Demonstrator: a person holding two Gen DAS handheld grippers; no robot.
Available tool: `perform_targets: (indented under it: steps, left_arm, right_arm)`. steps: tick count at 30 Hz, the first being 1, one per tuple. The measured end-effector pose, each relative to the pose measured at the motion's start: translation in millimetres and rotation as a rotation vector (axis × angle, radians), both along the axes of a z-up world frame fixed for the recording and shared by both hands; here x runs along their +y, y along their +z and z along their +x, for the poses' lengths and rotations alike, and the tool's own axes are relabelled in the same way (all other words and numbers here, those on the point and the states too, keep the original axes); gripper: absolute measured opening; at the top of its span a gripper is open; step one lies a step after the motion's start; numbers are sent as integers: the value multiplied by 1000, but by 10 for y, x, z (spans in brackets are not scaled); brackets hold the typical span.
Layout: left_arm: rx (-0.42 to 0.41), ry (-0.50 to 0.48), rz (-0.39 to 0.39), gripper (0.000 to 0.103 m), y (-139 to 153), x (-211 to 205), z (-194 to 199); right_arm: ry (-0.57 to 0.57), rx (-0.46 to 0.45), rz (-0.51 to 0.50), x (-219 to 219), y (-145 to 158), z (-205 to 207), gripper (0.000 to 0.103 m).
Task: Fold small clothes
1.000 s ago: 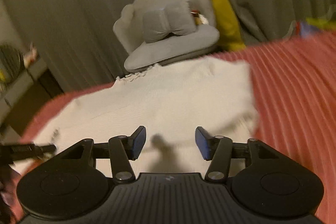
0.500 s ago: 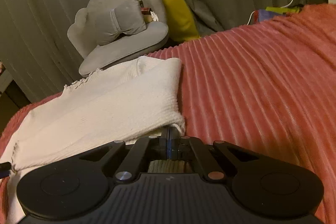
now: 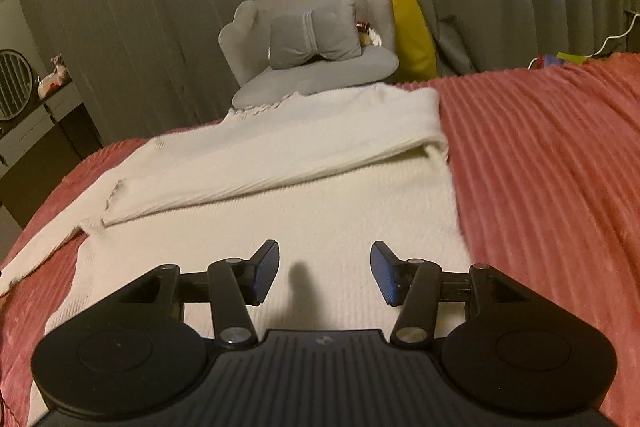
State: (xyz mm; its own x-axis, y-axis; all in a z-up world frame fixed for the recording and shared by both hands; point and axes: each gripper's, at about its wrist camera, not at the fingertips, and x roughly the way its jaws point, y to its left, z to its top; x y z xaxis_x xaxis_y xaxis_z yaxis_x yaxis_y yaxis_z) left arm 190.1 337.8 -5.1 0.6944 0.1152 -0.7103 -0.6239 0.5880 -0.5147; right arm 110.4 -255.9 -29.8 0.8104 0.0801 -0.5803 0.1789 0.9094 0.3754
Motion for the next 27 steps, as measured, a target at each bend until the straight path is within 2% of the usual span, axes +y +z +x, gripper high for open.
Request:
perform_targets:
  steps: [3, 6, 9, 10, 12, 15, 18, 19, 21, 23, 25, 26, 27]
  left_arm:
    - [-52, 50, -57, 51, -56, 174, 9]
    - [-65, 112, -100, 26, -114, 339, 38]
    - [-70, 139, -142, 12, -162, 470, 54]
    - [-73, 136, -142, 10, -161, 489, 57]
    - [-71, 108, -106, 9, -70, 504, 56]
    - [-91, 23, 34, 8, 242, 243, 76]
    - [-166, -146, 163, 8, 670, -339, 182]
    - [-204, -228, 207, 8, 826, -645, 235]
    - [-253, -360, 254, 9, 1016, -1173, 336]
    - [-290, -499, 271, 9, 1113, -1775, 424]
    - [-269, -600, 294, 15, 1058, -2349, 503]
    - [-254, -649, 302, 34, 989, -2575, 520]
    - [-228, -698, 305, 63, 892, -2770, 519]
  right_arm:
    - [-2, 21, 9, 57, -12, 3, 50]
    - [-9, 23, -1, 92, -9, -8, 50]
    - [-14, 37, -22, 90, -23, 2, 50]
    - [-17, 43, -27, 80, -30, -1, 50]
    - [-26, 56, -26, 50, -56, -6, 50]
    - [-36, 55, -16, 0, -86, -43, 50]
    - [-38, 48, -8, -14, -114, -79, 50]
    - [-37, 48, -6, -11, -119, -82, 50]
    - [-36, 44, -1, -4, -120, -87, 50]
    - [-34, 41, 9, -11, -113, -94, 50]
    - [-36, 40, 26, -25, -110, -119, 50]
    - [-35, 41, 33, -33, -110, -131, 50]
    - [-33, 43, 38, -40, -111, -143, 50]
